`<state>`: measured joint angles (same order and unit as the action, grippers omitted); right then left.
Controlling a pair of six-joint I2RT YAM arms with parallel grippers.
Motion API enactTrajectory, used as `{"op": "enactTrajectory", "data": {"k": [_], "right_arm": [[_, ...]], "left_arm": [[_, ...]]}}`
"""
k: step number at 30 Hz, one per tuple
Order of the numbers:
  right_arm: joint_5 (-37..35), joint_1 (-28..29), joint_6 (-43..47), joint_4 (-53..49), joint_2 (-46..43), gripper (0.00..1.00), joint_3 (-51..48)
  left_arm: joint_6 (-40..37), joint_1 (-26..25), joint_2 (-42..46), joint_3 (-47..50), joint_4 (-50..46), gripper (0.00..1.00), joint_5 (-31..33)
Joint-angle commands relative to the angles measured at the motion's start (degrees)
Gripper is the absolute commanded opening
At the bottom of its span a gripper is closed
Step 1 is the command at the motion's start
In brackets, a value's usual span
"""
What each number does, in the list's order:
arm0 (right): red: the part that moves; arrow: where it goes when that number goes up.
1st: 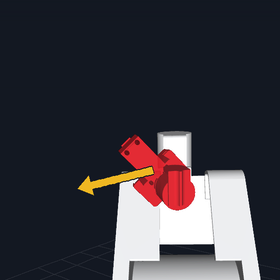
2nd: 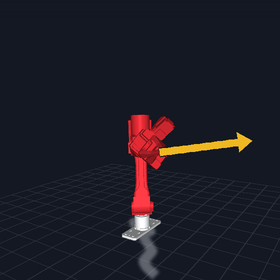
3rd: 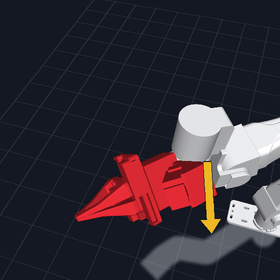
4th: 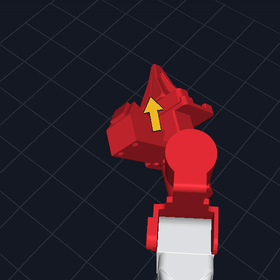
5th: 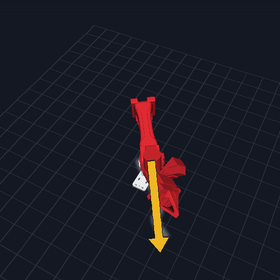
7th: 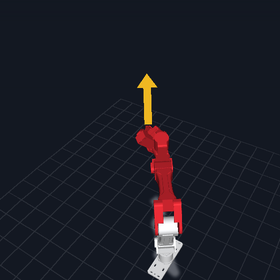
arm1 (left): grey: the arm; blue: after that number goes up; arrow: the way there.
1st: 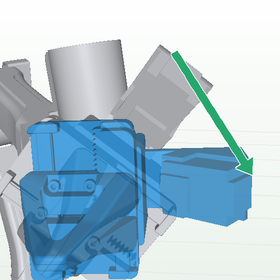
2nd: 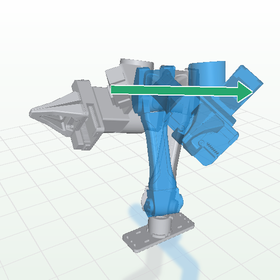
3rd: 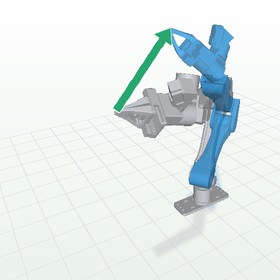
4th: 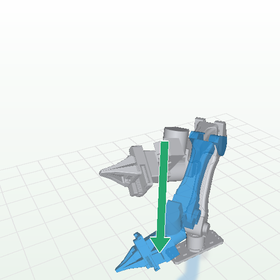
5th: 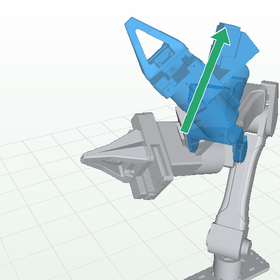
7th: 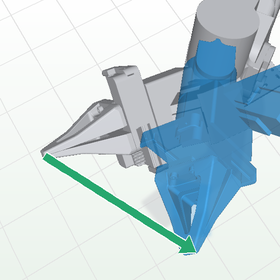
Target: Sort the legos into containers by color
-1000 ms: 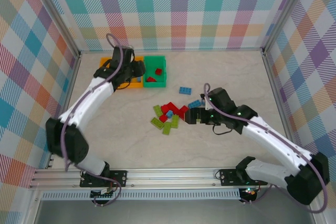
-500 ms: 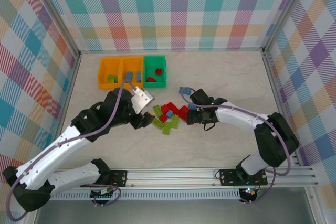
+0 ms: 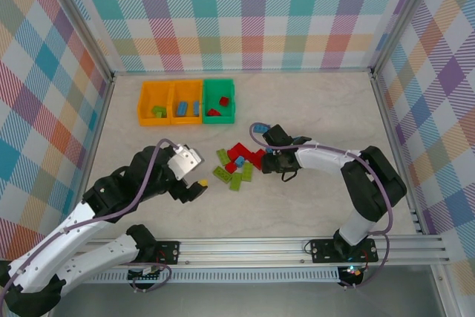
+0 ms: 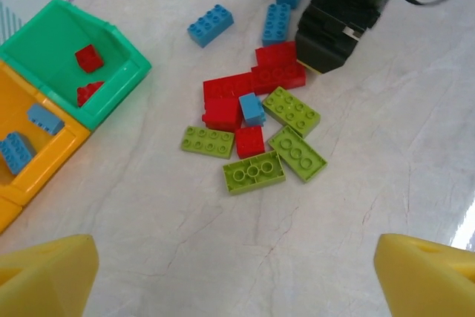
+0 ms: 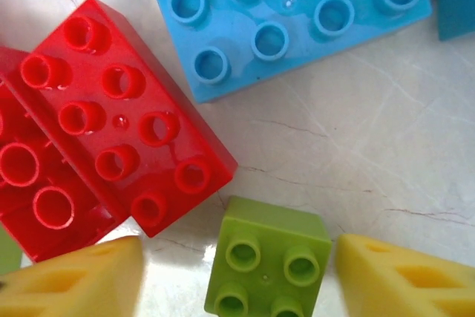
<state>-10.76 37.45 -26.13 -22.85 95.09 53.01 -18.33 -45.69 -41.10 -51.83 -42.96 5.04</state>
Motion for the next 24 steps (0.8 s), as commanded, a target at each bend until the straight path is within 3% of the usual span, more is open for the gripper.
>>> {"op": "enactTrajectory", "data": {"k": [1, 5, 12, 17, 24], "right_arm": [[0.49, -0.38, -1.25, 0.73, 0.61, 0.52, 0.95], [-0.26, -0.36, -1.89, 0.33, -0.18, 0.41, 0.05], [1.25, 0.06, -0.4, -0.52, -8.73, 0.31, 1.14], [9.28, 4.0, 0.48, 9.66, -12.4, 0.29, 6.63], [21.07, 6.31, -0.12, 28.7, 5.09, 0.22, 23.18]], "left_arm": [[9.99, -0.83, -0.78, -1.37, 3.3, 0.98, 7.5], [24.06, -0.78, -3.72, -3.2, 2.56, 1.0, 16.24], [31.86, 0.15, -6.93, -6.54, -0.65, 0.98, 21.22], [29.74, 5.24, -5.57, -8.73, -2.84, 0.96, 26.0], [23.6, 19.16, -4.51, -6.89, 1.07, 0.95, 27.64]]}}
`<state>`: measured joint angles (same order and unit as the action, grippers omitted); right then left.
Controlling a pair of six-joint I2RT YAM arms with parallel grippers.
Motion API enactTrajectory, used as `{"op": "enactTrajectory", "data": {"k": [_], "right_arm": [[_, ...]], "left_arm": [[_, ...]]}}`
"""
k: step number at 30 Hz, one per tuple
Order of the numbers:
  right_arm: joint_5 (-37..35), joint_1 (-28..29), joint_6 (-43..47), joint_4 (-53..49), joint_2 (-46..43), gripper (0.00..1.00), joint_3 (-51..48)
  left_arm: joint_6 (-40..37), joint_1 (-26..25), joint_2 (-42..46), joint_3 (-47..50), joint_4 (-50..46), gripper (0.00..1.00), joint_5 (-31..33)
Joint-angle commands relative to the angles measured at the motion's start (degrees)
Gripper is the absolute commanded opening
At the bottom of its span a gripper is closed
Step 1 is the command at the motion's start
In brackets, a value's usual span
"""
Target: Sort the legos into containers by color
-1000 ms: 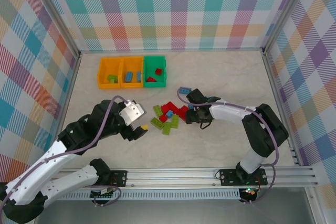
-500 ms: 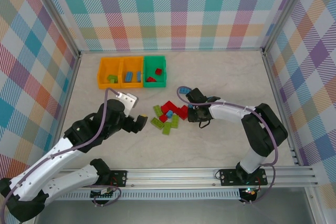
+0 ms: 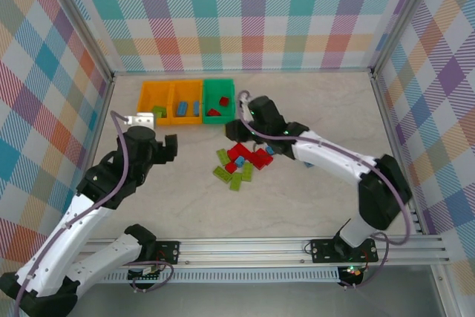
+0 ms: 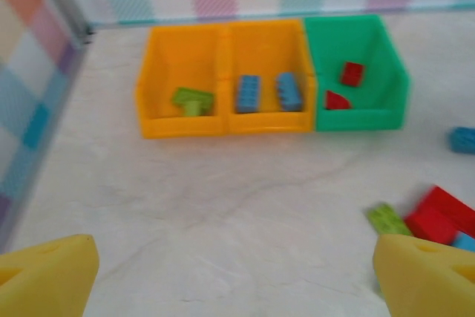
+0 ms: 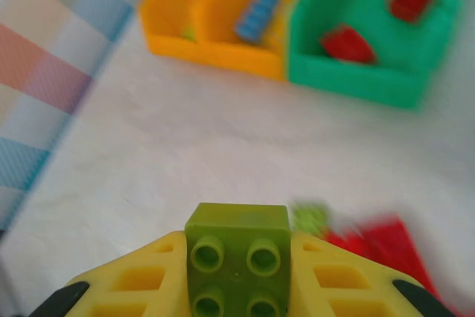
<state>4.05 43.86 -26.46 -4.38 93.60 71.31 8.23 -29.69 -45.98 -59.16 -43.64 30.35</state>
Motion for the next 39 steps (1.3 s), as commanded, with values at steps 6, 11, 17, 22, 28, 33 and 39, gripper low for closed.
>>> {"op": "enactTrajectory", "data": {"k": [6, 11, 17, 22, 28, 33, 39], "right_arm": [[8.77, 0.42, 2.48, 16.22, 25.26, 0.26, 21.8], [9.91, 1.15, 5.99, 13.47, 37.59, 0.25, 36.76], [11.33, 1.76, 6.68, 9.32, 49.35, 0.25, 52.41], [13.08, 1.84, 7.03, 8.02, 57.52, 0.25, 63.8], [10.9, 1.83, 7.16, 1.56, 73.36, 0.27, 89.73], [6.25, 1.68, 8.33, 4.55, 81.93, 0.26, 101.65], [7.11, 1.83, 9.14, 14.41, 78.0, 0.33, 92.31]], "left_arm": [[-2.52, 10.44, 2.47, 5.95, 4.84, 0.94, -0.22], [-2.84, 10.71, 3.35, 7.68, 6.05, 0.94, -0.83], [-4.18, 10.82, 1.87, 8.27, 6.99, 0.94, -1.87], [-4.54, 10.83, 1.28, 8.58, 7.21, 0.94, -0.5], [-4.71, 10.81, 0.52, 8.63, 7.43, 0.94, -0.9], [-4.98, 10.83, 0.13, 8.66, 7.34, 0.94, -0.38], [-5.06, 10.81, -0.15, 8.85, 7.34, 0.93, -0.47]]}}
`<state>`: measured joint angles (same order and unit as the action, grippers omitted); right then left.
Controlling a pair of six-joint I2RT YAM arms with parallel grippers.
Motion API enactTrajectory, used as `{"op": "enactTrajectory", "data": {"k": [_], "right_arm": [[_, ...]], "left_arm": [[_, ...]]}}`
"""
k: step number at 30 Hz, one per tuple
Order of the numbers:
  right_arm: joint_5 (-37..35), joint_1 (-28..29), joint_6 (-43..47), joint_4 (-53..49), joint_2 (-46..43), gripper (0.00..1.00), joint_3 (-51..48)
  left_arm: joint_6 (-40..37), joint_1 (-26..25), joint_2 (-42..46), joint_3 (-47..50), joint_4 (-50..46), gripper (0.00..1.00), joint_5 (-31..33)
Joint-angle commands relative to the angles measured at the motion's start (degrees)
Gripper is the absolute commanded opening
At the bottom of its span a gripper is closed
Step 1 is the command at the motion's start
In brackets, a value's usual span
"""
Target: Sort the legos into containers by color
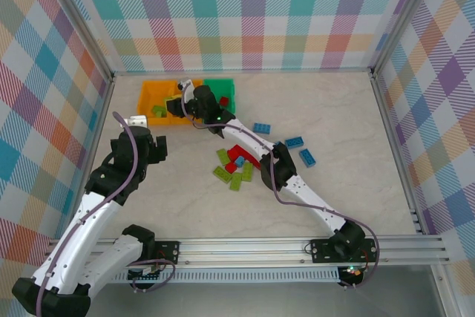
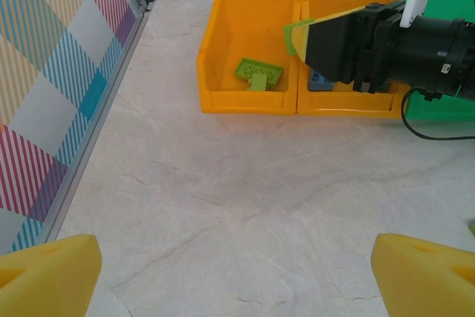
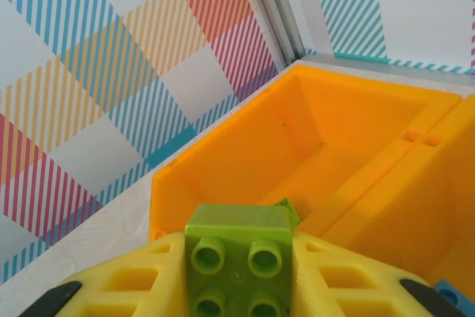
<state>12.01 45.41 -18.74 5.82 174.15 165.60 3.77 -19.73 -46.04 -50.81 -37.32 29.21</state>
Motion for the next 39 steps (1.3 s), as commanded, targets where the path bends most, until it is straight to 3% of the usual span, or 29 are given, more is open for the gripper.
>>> {"op": "enactTrajectory", "data": {"k": [1, 2, 5, 13, 18, 21, 25, 29, 32, 35, 39], "right_arm": [[-0.72, 0.3, 1.51, 4.07, -2.32, 0.33, -1.48], [-0.47, 0.3, 1.65, 3.91, -2.14, 0.36, -1.08], [-1.06, 0.38, 1.51, 3.15, -2.02, 0.67, -0.37], [-0.51, 0.47, 2.94, -1.41, -5.56, 0.8, 2.16], [4.21, 0.46, 3.84, -8.9, -9.2, 1.0, 5.8], [7.65, 0.41, 6.94, -23.57, -10.08, 1.0, 15.03], [5.8, 0.47, 10.53, -44.17, -18.38, 1.0, 15.11], [1.91, 0.35, 17.12, -64.48, -24.93, 1.0, 15.1], [-5.27, 0.38, 26.62, -80.16, -29.05, 1.0, 15.1], [-15.04, -0.5, 33.31, -92.85, -33.12, 1.0, 14.34], [-13.92, -4.68, 35.73, -87.94, -52.89, 1.0, -14.31]], "left_arm": [[-0.61, 0.86, -0.22, 0.46, 0.88, 0.94, 0.73], [-0.69, 0.88, -0.28, 0.46, 0.87, 0.94, 0.76], [-0.7, 0.85, -0.25, 0.53, 0.84, 0.94, 0.76], [-0.83, 0.83, -0.41, 0.45, 0.77, 0.94, 0.25], [-0.8, 0.83, -0.25, 0.52, 0.67, 0.94, 0.17], [-0.67, 0.87, -0.59, 0.55, 0.88, 0.95, -0.55], [2.47, 1.64, -2.16, -0.74, -0.24, 0.95, -1.8], [11.91, 4.4, -4.61, -4.15, -4.36, 0.93, -10.68], [20.12, 6.62, -8.45, -3.3, -5.55, 0.93, -17.92], [24.63, 8.23, -14.32, -1.37, -6.52, 0.93, -19.25], [27.79, 9.58, -20.98, 0.96, -6.83, 0.91, -17.51]]}}
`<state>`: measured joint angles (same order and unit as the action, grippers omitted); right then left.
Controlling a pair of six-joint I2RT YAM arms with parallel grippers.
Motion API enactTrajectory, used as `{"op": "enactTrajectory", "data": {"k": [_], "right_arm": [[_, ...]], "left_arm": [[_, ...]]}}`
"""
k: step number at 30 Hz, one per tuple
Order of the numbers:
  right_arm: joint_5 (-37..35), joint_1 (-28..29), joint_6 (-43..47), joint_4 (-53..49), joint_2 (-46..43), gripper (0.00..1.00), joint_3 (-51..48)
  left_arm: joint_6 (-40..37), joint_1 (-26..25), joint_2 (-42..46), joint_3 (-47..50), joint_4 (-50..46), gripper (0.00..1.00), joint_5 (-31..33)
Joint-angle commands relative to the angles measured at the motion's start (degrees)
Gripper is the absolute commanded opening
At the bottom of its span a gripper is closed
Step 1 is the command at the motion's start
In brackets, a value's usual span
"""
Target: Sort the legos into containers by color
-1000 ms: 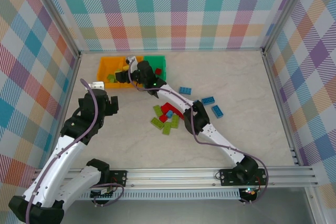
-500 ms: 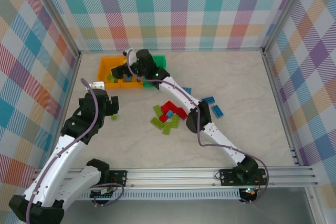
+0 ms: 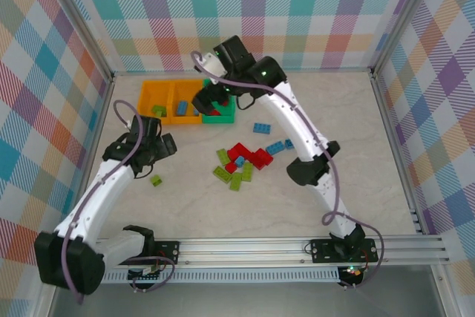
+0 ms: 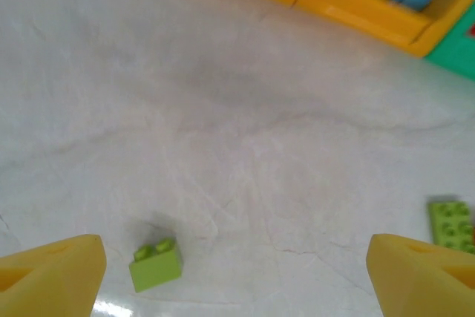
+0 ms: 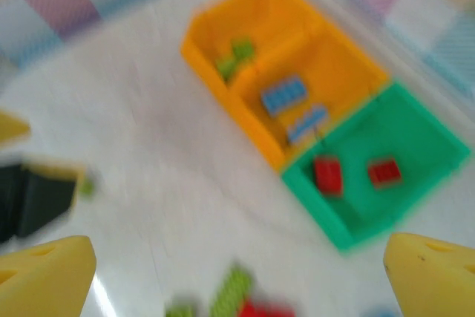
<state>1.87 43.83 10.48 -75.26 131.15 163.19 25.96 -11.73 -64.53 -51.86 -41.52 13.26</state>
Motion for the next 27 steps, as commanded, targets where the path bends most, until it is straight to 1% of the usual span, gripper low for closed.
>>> {"op": "enactTrajectory", "data": {"k": [1, 3, 4, 5, 6, 9, 12, 14, 17, 20, 23, 27], "right_arm": [[-4.73, -3.45, 7.7, -3.45, -15.33, 1.0, -19.67], [-7.73, -3.58, 10.56, 8.15, -29.23, 1.0, -39.39], [-8.57, -3.58, 11.08, 13.4, -34.71, 1.0, -46.59], [-9.06, -3.78, 10.76, 18.26, -40.21, 1.0, -53.07], [-8.44, -4.23, 9.17, 20.8, -44.14, 1.0, -57.19], [-4.41, -7.43, 0.55, 19.32, -50.31, 1.0, -61.79], [-3.9, -8.02, -6.26, 21.02, -55.35, 1.0, -70.39], [-1.66, -8.0, -9.81, 23.07, -58.06, 1.0, -76.04], [2.81, -8.01, -13.29, 25.52, -60.82, 1.0, -82.29], [3.93, -7.97, -15.16, 25.59, -62.18, 1.0, -85.05], [3.88, -7.97, -16.09, 24.84, -63.35, 1.0, -85.8], [4.25, -7.98, -17.47, 24.86, -64.91, 1.0, -86.57]], "left_arm": [[6.75, 1.61, -3.47, 2.57, -2.36, 0.91, -2.22], [10.55, 1.62, -5.63, 4.44, -1.2, 0.91, -4.54], [12.75, 1.62, -6.37, 5.45, -0.66, 0.91, -4.91], [15.13, 1.62, -7.16, 6.61, -0.39, 0.94, -4.87], [17.25, 1.62, -7.82, 7.6, -0.28, 0.95, -4.53], [19.71, 1.62, -8.59, 9.92, 1.21, 0.95, -3.48], [21.04, 1.6, -8.75, 11.46, 2.54, 0.93, -4.01], [21.11, 1.62, -9.4, 12.24, 3.99, 0.9, -4.55], [20.64, 1.66, -11.39, 12.99, 6.48, 0.81, -2.89], [19.11, 1.88, -13.57, 12.33, 7.29, 0.69, 1.21], [18.34, 2.55, -15.09, 11.85, 8.0, 0.53, 0.74], [18.3, 2.67, -14.38, 11.98, 9.52, 0.32, -1.84]]}}
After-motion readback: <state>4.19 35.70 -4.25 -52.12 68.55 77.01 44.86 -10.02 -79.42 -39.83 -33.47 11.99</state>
